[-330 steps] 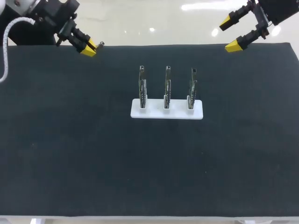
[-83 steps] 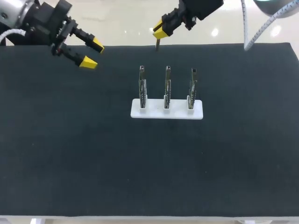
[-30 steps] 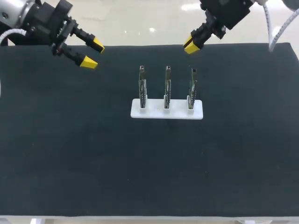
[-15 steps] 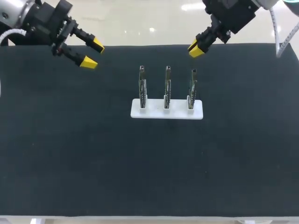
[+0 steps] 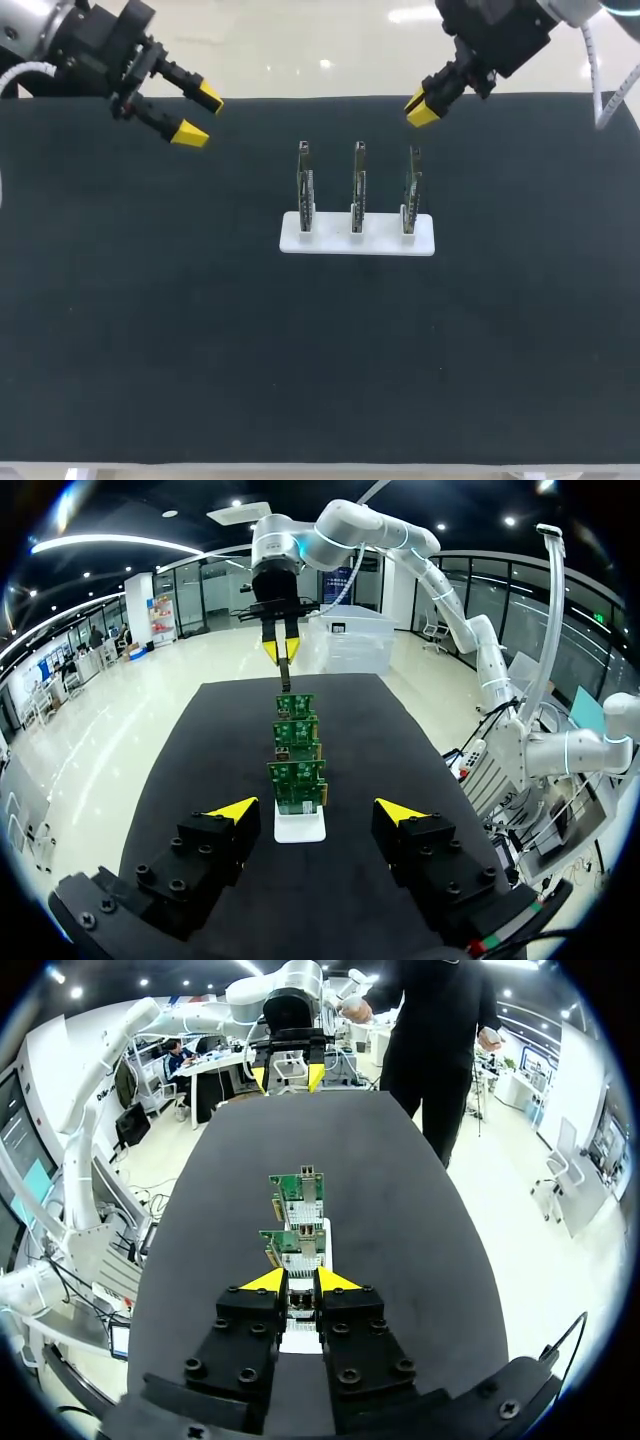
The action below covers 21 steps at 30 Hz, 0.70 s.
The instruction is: Pick up the optical module with the left hand, and insert it into the network port with the right hand.
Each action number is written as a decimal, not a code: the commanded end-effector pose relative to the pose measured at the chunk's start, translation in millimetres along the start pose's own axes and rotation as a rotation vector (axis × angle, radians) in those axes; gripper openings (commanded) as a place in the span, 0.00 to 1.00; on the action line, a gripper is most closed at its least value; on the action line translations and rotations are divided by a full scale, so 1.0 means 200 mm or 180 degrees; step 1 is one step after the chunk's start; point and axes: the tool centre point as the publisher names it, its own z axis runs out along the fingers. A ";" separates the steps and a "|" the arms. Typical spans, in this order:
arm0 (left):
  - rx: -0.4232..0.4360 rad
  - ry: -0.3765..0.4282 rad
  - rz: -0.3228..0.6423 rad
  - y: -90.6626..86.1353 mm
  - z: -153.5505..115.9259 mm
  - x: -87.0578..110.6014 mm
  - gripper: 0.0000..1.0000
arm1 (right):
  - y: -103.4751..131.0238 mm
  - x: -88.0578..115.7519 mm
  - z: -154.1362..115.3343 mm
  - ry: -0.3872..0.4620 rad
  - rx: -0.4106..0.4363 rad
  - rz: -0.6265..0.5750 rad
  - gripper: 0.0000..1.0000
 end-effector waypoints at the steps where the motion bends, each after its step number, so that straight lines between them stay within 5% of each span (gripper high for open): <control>1: 0.0006 0.0010 -0.0003 0.00 0.00 0.00 1.00 | 0.00 0.01 0.01 -0.0015 0.0021 -0.0006 0.00; 21: 0.0006 0.0010 -0.0003 0.00 0.00 0.00 1.00 | -0.01 0.02 0.01 -0.0051 0.0027 -0.0004 0.00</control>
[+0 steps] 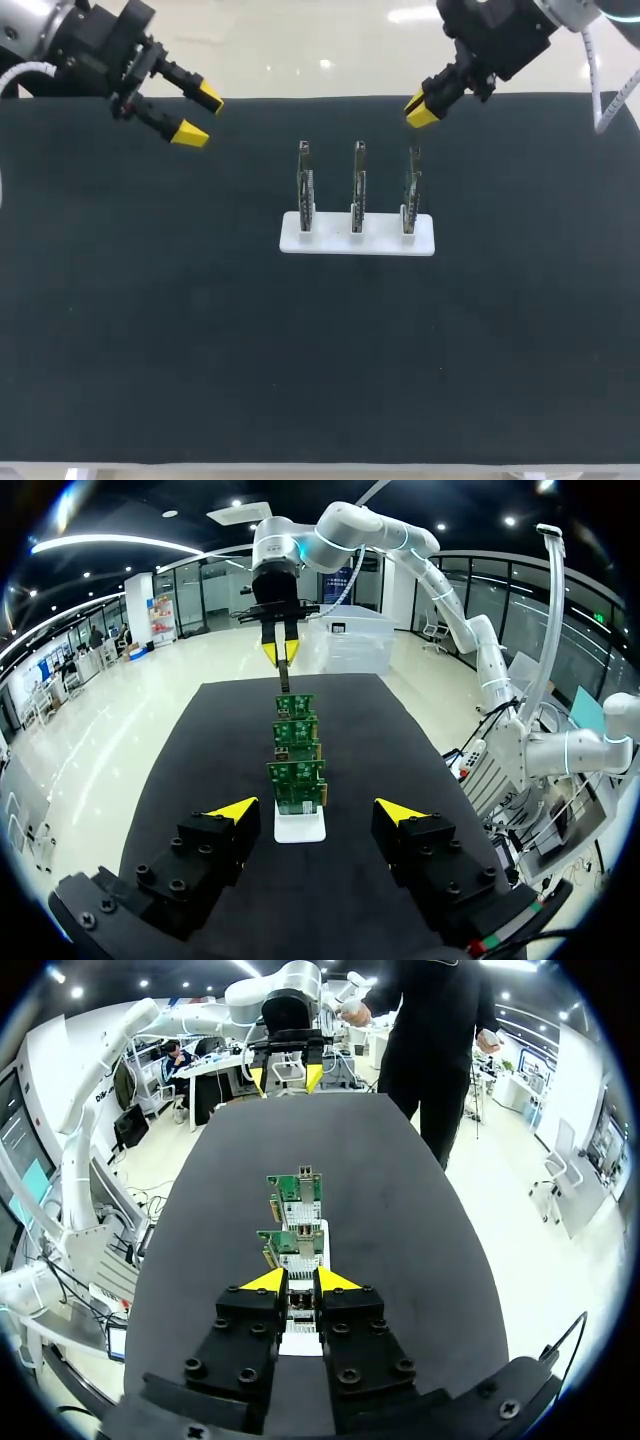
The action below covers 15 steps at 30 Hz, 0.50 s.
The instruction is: Pick up the optical module with the left hand, and insert it into the network port with the right hand.
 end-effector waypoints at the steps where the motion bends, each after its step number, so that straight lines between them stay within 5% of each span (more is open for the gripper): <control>1: 0.0006 0.0010 -0.0003 0.00 0.00 0.00 1.00 | 0.00 0.01 0.00 -0.0008 -0.0002 -0.0002 0.00; 15: 0.0006 0.0010 -0.0003 0.00 0.00 0.00 1.00 | 0.00 0.02 -0.01 -0.0002 0.0005 0.0002 0.00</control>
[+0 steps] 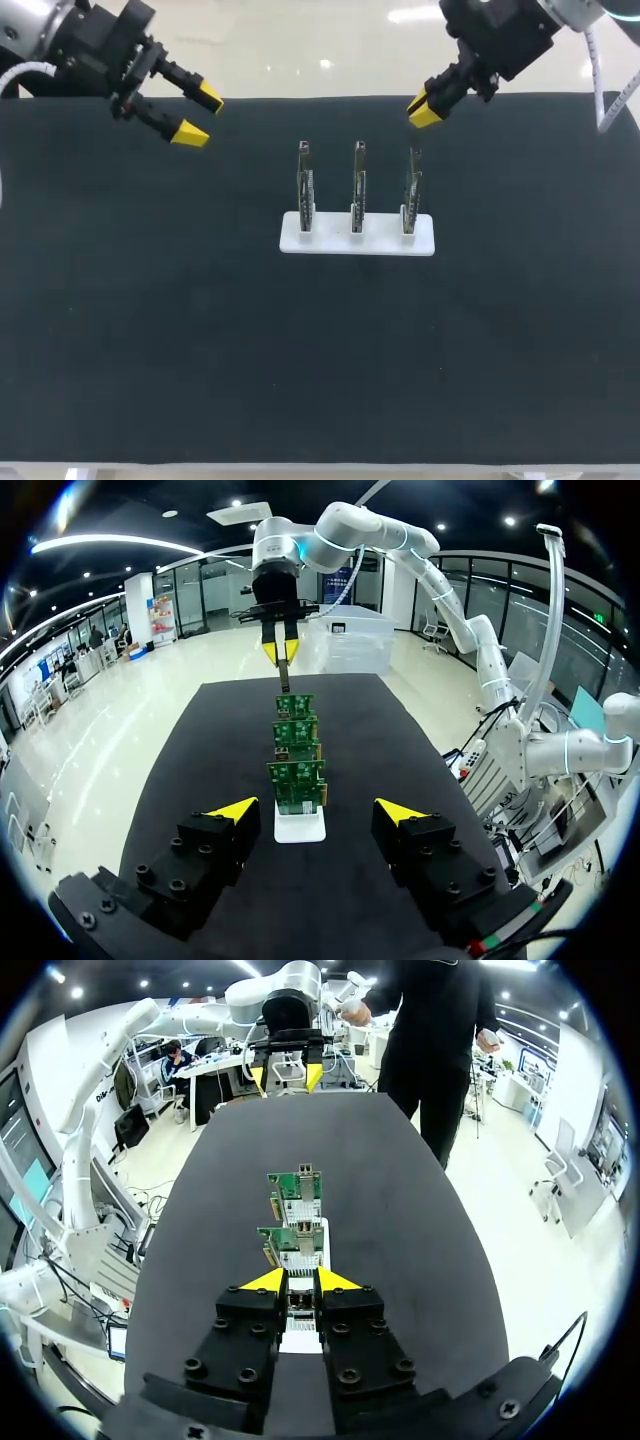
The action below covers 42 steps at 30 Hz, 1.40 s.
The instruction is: Pick up the optical module with the left hand, and insert it into the network port with the right hand.
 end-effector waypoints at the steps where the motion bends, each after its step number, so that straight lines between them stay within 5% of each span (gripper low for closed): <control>1: 0.0006 0.0010 -0.0003 0.00 0.00 0.00 1.00 | 0.00 0.01 0.00 -0.0002 0.0012 0.0002 0.00; 42: 0.0006 0.0010 -0.0003 0.00 0.00 0.00 1.00 | -0.03 0.02 0.09 -0.0116 0.0074 -0.0039 0.00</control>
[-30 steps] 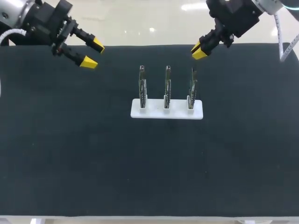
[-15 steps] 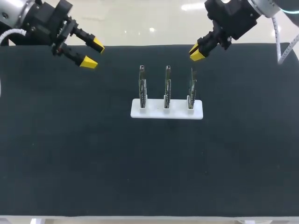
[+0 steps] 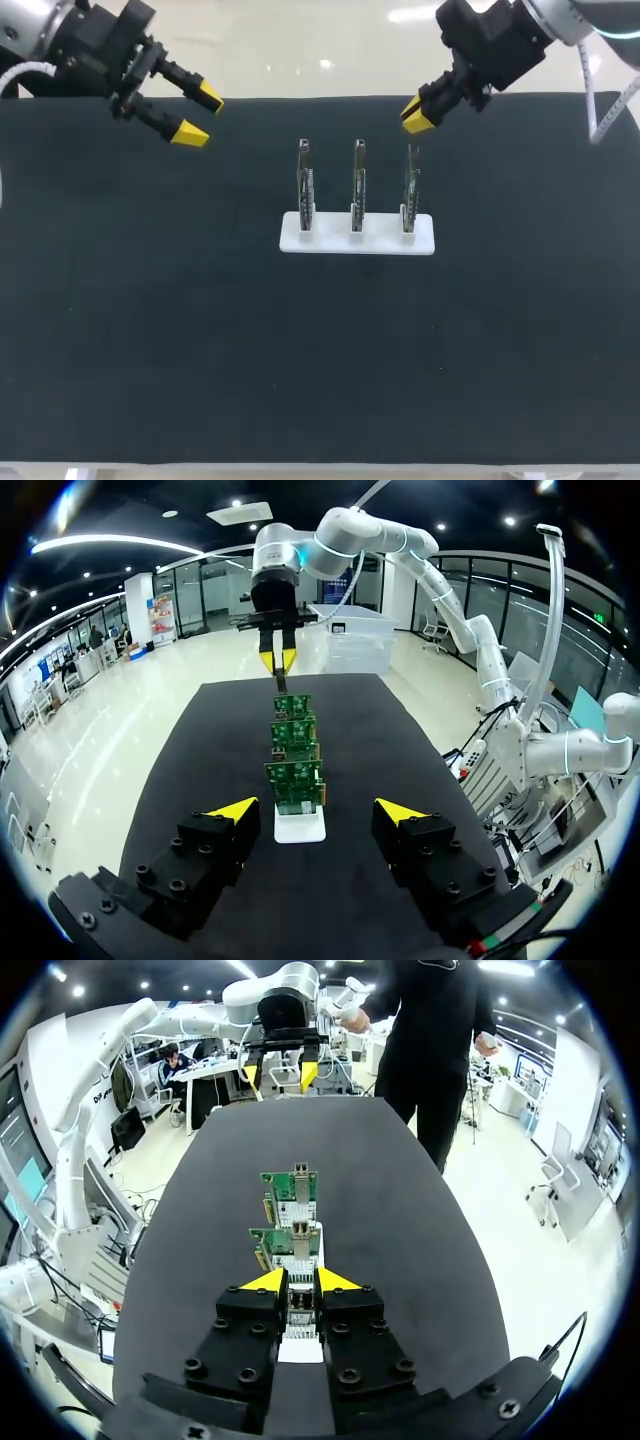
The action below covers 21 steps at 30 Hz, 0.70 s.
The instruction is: Pick up the optical module with the left hand, and insert it into the network port with the right hand.
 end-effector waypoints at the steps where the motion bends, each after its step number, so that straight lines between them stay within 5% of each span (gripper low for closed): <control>1: 0.0006 0.0009 -0.0003 0.00 0.00 0.00 1.00 | 0.00 0.01 0.01 -0.0012 0.0009 -0.0007 0.00; 13: 0.0006 0.0009 -0.0003 0.00 0.00 0.00 1.00 | 0.02 0.02 0.04 -0.0014 -0.0005 0.0007 0.00; 14: 0.0006 0.0009 -0.0003 0.00 0.00 0.00 1.00 | 0.01 0.02 0.04 -0.0022 -0.0008 -0.0006 0.14; 15: 0.0006 0.0009 -0.0003 0.00 0.00 0.00 1.00 | 0.01 0.02 0.04 -0.0025 -0.0007 -0.0009 0.47; 16: 0.0006 0.0009 -0.0003 0.00 0.00 0.00 1.00 | 0.01 0.02 0.04 -0.0024 -0.0001 -0.0010 1.00; 21: 0.0006 0.0009 -0.0003 0.00 0.00 0.00 1.00 | 0.02 0.02 0.03 -0.0017 0.0017 0.0007 1.00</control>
